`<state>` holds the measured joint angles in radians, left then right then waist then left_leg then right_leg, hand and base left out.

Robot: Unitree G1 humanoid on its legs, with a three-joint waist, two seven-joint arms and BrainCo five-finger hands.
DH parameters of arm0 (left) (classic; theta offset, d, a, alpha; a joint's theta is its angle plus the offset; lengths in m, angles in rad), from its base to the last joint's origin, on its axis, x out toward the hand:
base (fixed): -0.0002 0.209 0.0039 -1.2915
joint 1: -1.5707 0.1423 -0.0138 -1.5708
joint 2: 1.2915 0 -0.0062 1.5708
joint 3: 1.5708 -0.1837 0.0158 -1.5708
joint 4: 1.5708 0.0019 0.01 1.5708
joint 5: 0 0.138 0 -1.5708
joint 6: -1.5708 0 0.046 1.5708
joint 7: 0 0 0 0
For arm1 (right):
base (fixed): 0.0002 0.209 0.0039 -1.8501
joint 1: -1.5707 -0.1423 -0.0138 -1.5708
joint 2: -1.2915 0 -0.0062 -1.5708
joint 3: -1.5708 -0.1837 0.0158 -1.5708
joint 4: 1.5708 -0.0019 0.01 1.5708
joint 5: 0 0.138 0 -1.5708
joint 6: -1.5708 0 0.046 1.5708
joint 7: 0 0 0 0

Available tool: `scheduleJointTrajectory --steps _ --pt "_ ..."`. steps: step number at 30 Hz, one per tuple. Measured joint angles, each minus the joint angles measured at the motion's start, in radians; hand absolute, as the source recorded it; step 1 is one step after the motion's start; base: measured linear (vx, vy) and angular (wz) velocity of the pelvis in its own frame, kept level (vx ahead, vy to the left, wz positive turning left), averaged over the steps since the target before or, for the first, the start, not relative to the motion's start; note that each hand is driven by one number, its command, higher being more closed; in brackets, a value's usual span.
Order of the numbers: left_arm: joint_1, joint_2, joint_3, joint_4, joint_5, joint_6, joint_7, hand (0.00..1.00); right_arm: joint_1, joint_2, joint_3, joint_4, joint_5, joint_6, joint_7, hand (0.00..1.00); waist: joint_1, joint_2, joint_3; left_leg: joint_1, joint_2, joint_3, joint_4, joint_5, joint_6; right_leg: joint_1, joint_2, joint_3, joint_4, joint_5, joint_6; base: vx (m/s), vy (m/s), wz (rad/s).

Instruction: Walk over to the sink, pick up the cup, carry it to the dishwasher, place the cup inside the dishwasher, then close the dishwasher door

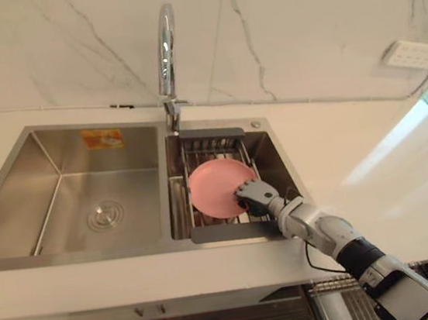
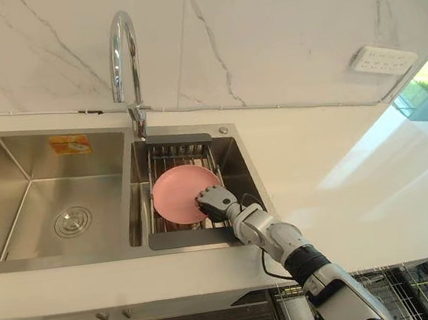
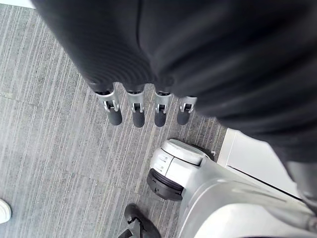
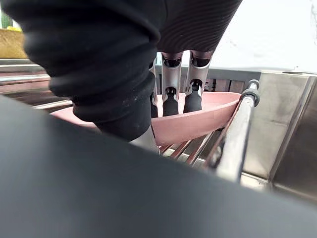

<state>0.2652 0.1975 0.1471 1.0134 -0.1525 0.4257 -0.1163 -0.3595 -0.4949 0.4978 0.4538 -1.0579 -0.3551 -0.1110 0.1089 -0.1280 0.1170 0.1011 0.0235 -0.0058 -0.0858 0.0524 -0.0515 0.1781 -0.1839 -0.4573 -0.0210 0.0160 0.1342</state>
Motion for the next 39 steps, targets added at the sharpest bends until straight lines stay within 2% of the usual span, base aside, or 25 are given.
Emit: scheduleJointTrajectory --steps 4,7,14,16,20,21,24,32,39 --pt "-0.001 0.001 -0.001 0.000 0.043 -0.016 0.000 0.00 -0.003 -0.018 0.010 0.020 0.000 -0.017 -0.045 1.00 0.003 -0.007 0.004 -0.007 -0.002 -0.012 0.000 -0.001 0.004 0.000 -0.002 -0.012 0.003 -0.002 0.001 -0.02 0.002 0.10" --pt "0.000 0.004 -0.015 0.000 0.137 -0.063 0.002 0.00 -0.004 -0.029 0.010 0.033 0.000 -0.034 -0.101 1.00 0.003 -0.008 0.004 -0.011 -0.003 -0.015 0.000 0.001 0.004 0.000 -0.003 -0.019 0.003 -0.002 0.001 -0.01 0.004 0.07" --pt "0.002 0.010 -0.031 -0.001 0.137 -0.075 0.002 0.00 -0.004 -0.037 0.005 0.033 -0.007 -0.035 -0.241 1.00 0.000 -0.007 0.005 -0.013 -0.001 -0.006 0.000 0.001 0.004 -0.006 -0.002 -0.009 0.004 -0.001 0.000 0.00 0.001 -0.03" --pt "0.001 0.007 -0.030 -0.006 0.136 -0.075 0.002 0.00 -0.002 -0.032 -0.015 0.030 -0.024 -0.030 -0.310 1.00 0.000 0.003 0.012 -0.013 0.000 -0.001 0.000 0.000 0.005 -0.009 -0.002 -0.004 0.004 -0.001 0.000 0.00 0.000 -0.05" --pt "0.001 -0.014 -0.021 -0.022 0.136 -0.075 0.001 0.00 -0.008 -0.027 -0.078 -0.031 -0.046 -0.033 -0.369 1.00 0.007 0.025 0.027 -0.013 -0.002 -0.003 0.001 0.003 0.000 -0.007 -0.003 -0.004 0.004 0.002 -0.003 0.00 0.000 0.02" --pt "0.001 -0.021 -0.017 -0.023 0.136 -0.075 0.001 0.00 -0.014 -0.027 -0.089 -0.055 -0.046 -0.033 -0.381 1.00 0.007 0.037 0.035 -0.014 -0.002 -0.004 0.001 0.005 0.003 -0.007 -0.003 -0.004 0.004 0.005 0.003 0.00 0.000 0.05" --pt "0.005 -0.035 -0.011 -0.025 0.137 -0.075 0.000 0.00 -0.036 -0.027 -0.092 -0.080 -0.046 -0.033 -0.393 1.00 0.003 0.052 0.043 -0.012 -0.002 -0.013 0.007 0.009 0.007 -0.006 -0.003 -0.015 0.002 0.008 0.005 0.00 0.000 0.09" --pt "0.030 -0.038 -0.011 -0.059 0.137 -0.075 0.000 0.00 -0.056 -0.032 -0.170 -0.149 -0.045 -0.028 -0.392 1.00 0.001 0.047 0.041 0.005 0.000 0.014 0.007 0.008 0.005 -0.002 -0.007 0.004 0.006 0.008 0.004 0.00 0.003 -0.05" --pt "0.042 -0.043 -0.014 -0.058 0.157 -0.074 0.000 0.00 -0.054 -0.087 -0.249 -0.294 -0.003 -0.030 -0.349 1.00 -0.023 0.049 0.039 0.008 0.006 0.068 0.001 0.010 0.008 -0.031 -0.001 0.055 0.006 0.025 -0.001 -0.09 0.011 -0.22"
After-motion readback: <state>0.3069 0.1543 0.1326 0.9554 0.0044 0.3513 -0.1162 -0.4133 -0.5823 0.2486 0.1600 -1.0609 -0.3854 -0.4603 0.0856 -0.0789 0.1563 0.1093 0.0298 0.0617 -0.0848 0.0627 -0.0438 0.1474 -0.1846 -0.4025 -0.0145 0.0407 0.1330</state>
